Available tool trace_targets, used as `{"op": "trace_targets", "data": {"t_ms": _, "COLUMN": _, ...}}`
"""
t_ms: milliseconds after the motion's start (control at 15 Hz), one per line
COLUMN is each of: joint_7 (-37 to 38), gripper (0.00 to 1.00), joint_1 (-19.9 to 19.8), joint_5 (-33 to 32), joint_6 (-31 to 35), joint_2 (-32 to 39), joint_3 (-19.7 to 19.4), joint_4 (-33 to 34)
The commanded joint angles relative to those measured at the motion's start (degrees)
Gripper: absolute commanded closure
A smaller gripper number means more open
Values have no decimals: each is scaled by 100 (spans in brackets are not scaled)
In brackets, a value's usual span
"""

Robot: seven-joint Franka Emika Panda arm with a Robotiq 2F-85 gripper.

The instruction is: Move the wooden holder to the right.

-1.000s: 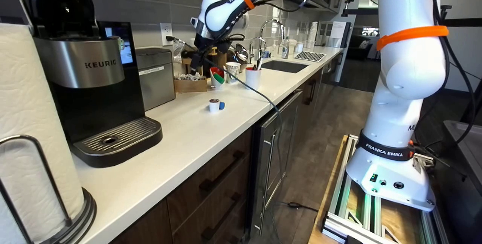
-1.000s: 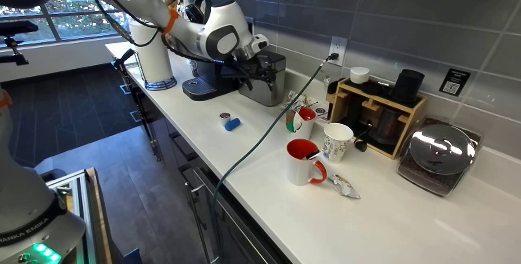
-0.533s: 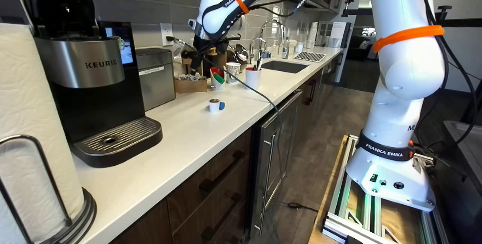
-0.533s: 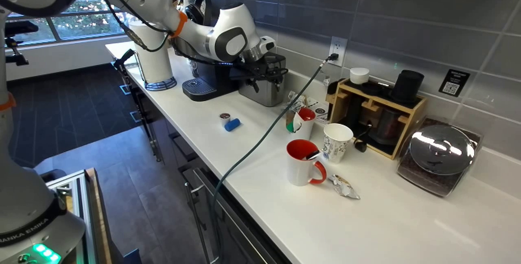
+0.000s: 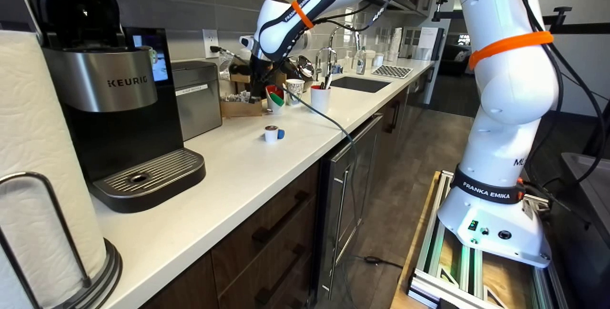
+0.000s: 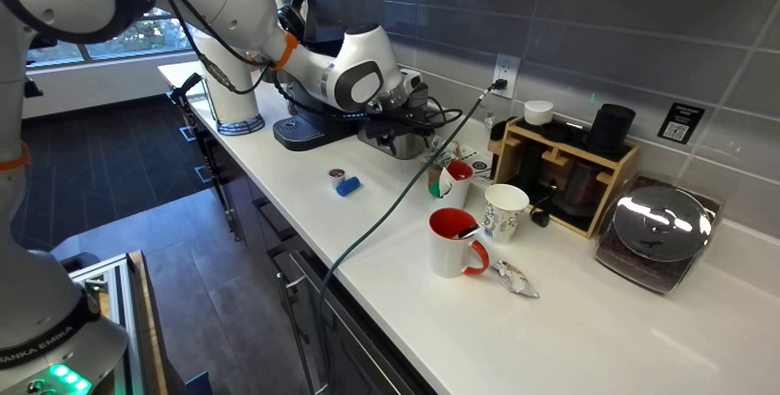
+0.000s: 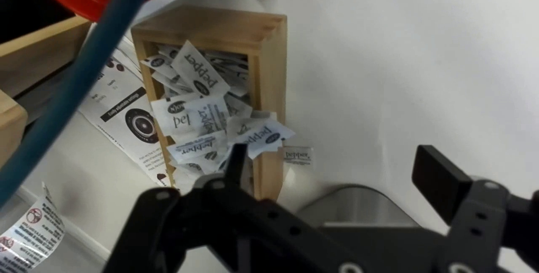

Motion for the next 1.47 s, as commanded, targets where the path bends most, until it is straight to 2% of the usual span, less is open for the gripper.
{"op": "trace_targets", "data": {"t_ms": 0, "joint_7": -333, "gripper": 0, "joint_1": -37, "joint_5": -57, "joint_6": -342, "joint_2": 214, "joint_3": -35, "joint_4": 340}}
{"op": "trace_targets", "data": {"t_ms": 400, "joint_7": -394, "gripper": 0, "joint_1": 108, "joint_5": -223, "joint_6": -832, "joint_2": 411, "joint_3": -186, "joint_4": 591}}
{"op": "trace_targets", "data": {"t_ms": 867, "joint_7": -70, "gripper": 3, "joint_1": 241, "joint_5": -363, "joint_6": -970, "joint_2": 796, "joint_3": -443, "joint_4": 998}}
{"op": "trace_targets", "data": {"t_ms": 1067, "joint_7": 27, "gripper": 12, "joint_1": 250, "joint_5": -348, "joint_6": -966, "joint_2": 932, "joint_3": -444, "joint_4": 1162}}
{"op": "trace_targets", "data": {"t_ms": 1133, "joint_7": 59, "gripper": 19, "joint_1": 256, "joint_5": -359, "joint_6": -972, "joint_2": 974, "joint_3": -450, "joint_4": 1220}}
{"op": "trace_targets", "data": {"t_ms": 1200, "joint_7": 85, "gripper": 16, "joint_1": 259, "joint_5": -366, "joint_6": -980, "joint_2": 1007, "joint_3": -455, "joint_4": 1268}}
{"op": "trace_targets", "data": {"t_ms": 1267, "joint_7": 110, "gripper": 19, "joint_1": 263, "joint_5": -376, "joint_6": -986, "joint_2": 1045, "joint_3": -463, "joint_4": 1318}}
{"op": "trace_targets", "data": {"t_ms": 1400, "joint_7": 157, "gripper": 29, "joint_1": 271, "joint_5": -390, "joint_6": -995, "joint_2": 1101, "joint_3": -481, "joint_4": 1383}}
